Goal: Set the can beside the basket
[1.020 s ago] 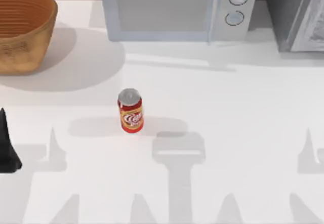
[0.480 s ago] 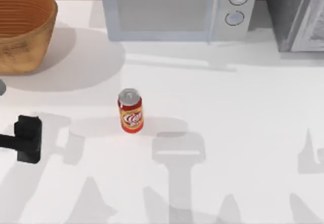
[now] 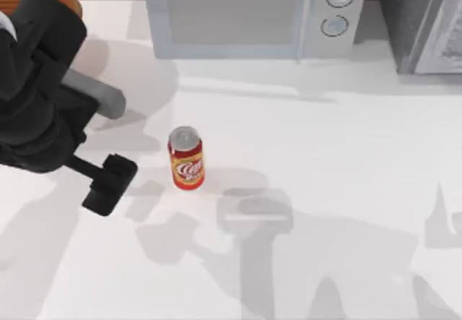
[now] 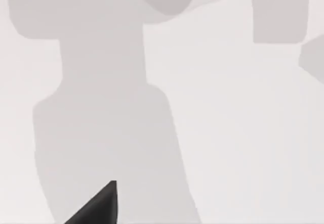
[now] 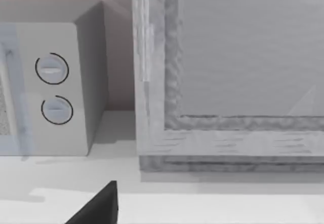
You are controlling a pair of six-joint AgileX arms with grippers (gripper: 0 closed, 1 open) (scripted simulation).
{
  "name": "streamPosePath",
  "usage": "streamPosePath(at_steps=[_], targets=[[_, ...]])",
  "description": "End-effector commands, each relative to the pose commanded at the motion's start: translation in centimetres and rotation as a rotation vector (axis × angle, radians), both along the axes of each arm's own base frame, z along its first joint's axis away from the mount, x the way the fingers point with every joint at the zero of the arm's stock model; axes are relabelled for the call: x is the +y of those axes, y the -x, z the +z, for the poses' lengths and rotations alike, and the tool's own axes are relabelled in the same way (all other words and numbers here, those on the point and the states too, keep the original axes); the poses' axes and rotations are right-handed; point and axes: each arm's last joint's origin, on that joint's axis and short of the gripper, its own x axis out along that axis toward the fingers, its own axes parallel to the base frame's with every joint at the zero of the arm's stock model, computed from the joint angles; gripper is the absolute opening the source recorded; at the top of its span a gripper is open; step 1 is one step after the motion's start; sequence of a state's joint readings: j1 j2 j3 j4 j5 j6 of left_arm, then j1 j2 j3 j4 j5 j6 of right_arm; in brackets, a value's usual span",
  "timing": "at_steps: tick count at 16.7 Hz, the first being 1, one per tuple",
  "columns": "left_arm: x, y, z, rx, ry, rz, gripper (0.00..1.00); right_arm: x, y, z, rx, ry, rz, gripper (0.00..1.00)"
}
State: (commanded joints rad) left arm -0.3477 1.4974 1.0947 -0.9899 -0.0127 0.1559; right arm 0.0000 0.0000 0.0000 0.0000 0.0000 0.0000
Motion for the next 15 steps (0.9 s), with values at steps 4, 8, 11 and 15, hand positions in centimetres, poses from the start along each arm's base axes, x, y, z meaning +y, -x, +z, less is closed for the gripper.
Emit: streamPosePath(at_steps=[4, 8, 11, 15], targets=[[-4.7, -5.1, -0.9, 0.172, -0.074, -0.132, 1.00, 0.0, 0.0, 0.0, 0.000, 0.000, 0.000, 1.00], [-9.1, -8.8, -1.0, 0.199, -0.089, -0.234, 1.00, 0.0, 0.0, 0.0, 0.000, 0.000, 0.000, 1.00], [-11.4, -10.3, -0.7, 0.176, -0.081, -0.284, 1.00, 0.0, 0.0, 0.0, 0.000, 0.000, 0.000, 1.00], [-12.3, -10.7, -0.5, 0.161, -0.075, -0.304, 1.00, 0.0, 0.0, 0.0, 0.000, 0.000, 0.000, 1.00]])
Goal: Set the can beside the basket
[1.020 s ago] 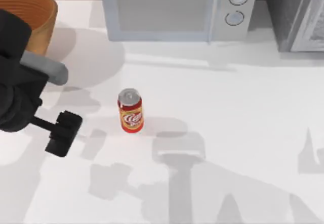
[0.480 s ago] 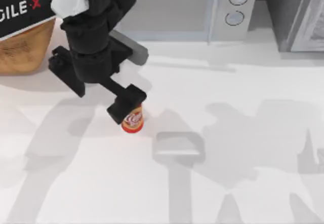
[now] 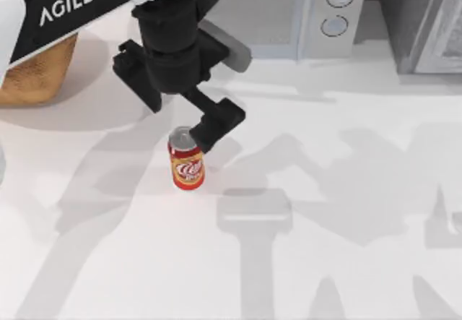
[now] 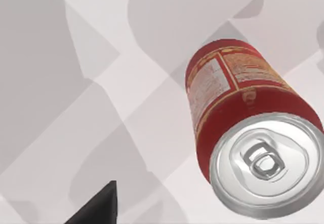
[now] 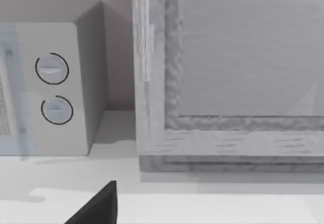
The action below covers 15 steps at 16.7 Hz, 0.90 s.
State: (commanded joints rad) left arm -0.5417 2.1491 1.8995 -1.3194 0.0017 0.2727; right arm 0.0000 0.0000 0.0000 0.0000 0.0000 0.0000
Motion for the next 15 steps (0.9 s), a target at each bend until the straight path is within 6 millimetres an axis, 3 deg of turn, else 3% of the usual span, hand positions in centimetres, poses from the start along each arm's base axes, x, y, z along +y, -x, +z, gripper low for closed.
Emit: streamPosePath(at_steps=[6, 12, 15], targets=[[0.1, -0.1, -0.4, -0.001, 0.000, 0.003, 1.00, 0.0, 0.0, 0.0, 0.000, 0.000, 0.000, 1.00], [0.0, -0.1, -4.9, 0.000, 0.000, 0.000, 1.00, 0.0, 0.0, 0.0, 0.000, 0.000, 0.000, 1.00], [0.0, 0.0, -6.0, 0.000, 0.000, 0.000, 1.00, 0.0, 0.0, 0.0, 0.000, 0.000, 0.000, 1.00]])
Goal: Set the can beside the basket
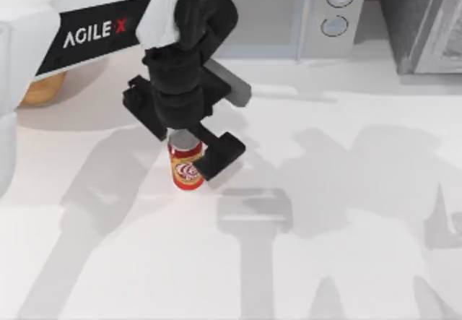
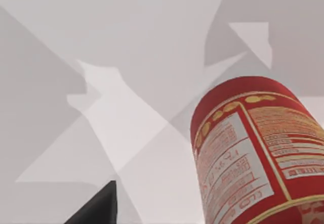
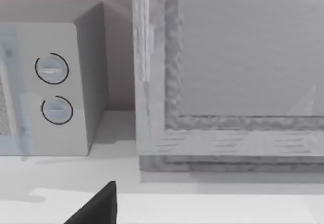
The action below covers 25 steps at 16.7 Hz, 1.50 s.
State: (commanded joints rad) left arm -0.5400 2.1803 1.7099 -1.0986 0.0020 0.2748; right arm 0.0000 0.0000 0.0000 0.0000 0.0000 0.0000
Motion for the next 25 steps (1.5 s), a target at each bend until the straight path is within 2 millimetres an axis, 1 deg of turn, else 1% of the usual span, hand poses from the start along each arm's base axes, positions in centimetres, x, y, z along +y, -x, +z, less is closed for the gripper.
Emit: streamPosePath(at_steps=[3, 16, 17, 25], targets=[[0.00, 0.00, 0.00, 0.000, 0.000, 0.000, 1.00, 0.00, 0.00, 0.00, 0.000, 0.000, 0.000, 1.00], [0.00, 0.00, 0.00, 0.000, 0.000, 0.000, 0.02, 0.00, 0.00, 0.00, 0.000, 0.000, 0.000, 1.00], [0.00, 0.00, 0.00, 0.000, 0.000, 0.000, 0.00, 0.00, 0.00, 0.00, 0.000, 0.000, 0.000, 1.00], [0.04, 0.00, 0.07, -0.001, 0.001, 0.000, 0.00, 0.00, 0.00, 0.00, 0.000, 0.000, 0.000, 1.00]])
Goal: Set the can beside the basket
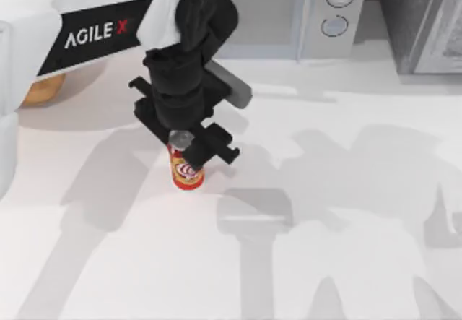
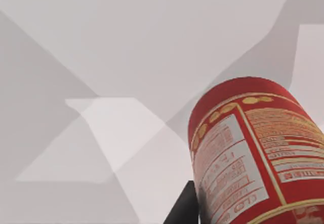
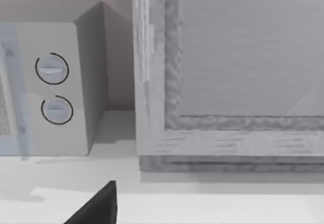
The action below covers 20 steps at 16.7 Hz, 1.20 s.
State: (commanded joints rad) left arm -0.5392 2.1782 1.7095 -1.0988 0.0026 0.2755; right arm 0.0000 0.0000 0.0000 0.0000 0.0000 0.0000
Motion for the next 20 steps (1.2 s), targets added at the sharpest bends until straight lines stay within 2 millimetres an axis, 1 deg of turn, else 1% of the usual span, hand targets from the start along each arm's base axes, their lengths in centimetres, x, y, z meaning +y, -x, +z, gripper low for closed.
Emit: streamPosePath(at_steps=[2, 3, 4, 6, 8, 9, 10, 11, 12, 14, 15, 16, 17, 20], targets=[[0.4, 0.0, 0.5, -0.004, 0.004, 0.009, 0.00, 0.0, 0.0, 0.0, 0.000, 0.000, 0.000, 1.00], [0.9, -0.1, 1.3, -0.017, 0.015, 0.026, 0.00, 0.0, 0.0, 0.0, 0.000, 0.000, 0.000, 1.00], [1.7, -0.3, 2.6, -0.040, 0.035, 0.054, 0.00, 0.0, 0.0, 0.0, 0.000, 0.000, 0.000, 1.00], [4.1, -0.6, 6.0, -0.111, 0.090, 0.138, 0.00, 0.0, 0.0, 0.0, 0.000, 0.000, 0.000, 1.00], [7.2, -0.8, 8.8, -0.177, 0.137, 0.257, 0.00, 0.0, 0.0, 0.0, 0.000, 0.000, 0.000, 1.00], [8.9, -0.8, 9.6, -0.197, 0.149, 0.330, 0.00, 0.0, 0.0, 0.0, 0.000, 0.000, 0.000, 1.00], [10.6, -0.7, 9.7, -0.204, 0.151, 0.408, 0.00, 0.0, 0.0, 0.0, 0.000, 0.000, 0.000, 1.00], [12.3, -0.7, 9.3, -0.197, 0.144, 0.488, 0.00, 0.0, 0.0, 0.0, 0.000, 0.000, 0.000, 1.00], [13.8, -0.6, 8.4, -0.176, 0.127, 0.566, 0.00, 0.0, 0.0, 0.0, 0.000, 0.000, 0.000, 1.00], [16.2, -0.1, 5.5, -0.103, 0.070, 0.700, 0.00, 0.0, 0.0, 0.0, 0.000, 0.000, 0.000, 1.00], [17.0, 0.1, 4.1, -0.066, 0.041, 0.746, 0.00, 0.0, 0.0, 0.0, 0.000, 0.000, 0.000, 1.00], [17.5, 0.4, 3.0, -0.034, 0.017, 0.774, 0.00, 0.0, 0.0, 0.0, 0.000, 0.000, 0.000, 1.00], [17.6, 0.5, 2.2, -0.013, 0.001, 0.784, 0.00, 0.0, 0.0, 0.0, 0.000, 0.000, 0.000, 1.00], [17.7, 0.6, 1.9, -0.004, -0.005, 0.786, 0.00, 0.0, 0.0, 0.0, 0.000, 0.000, 0.000, 1.00]])
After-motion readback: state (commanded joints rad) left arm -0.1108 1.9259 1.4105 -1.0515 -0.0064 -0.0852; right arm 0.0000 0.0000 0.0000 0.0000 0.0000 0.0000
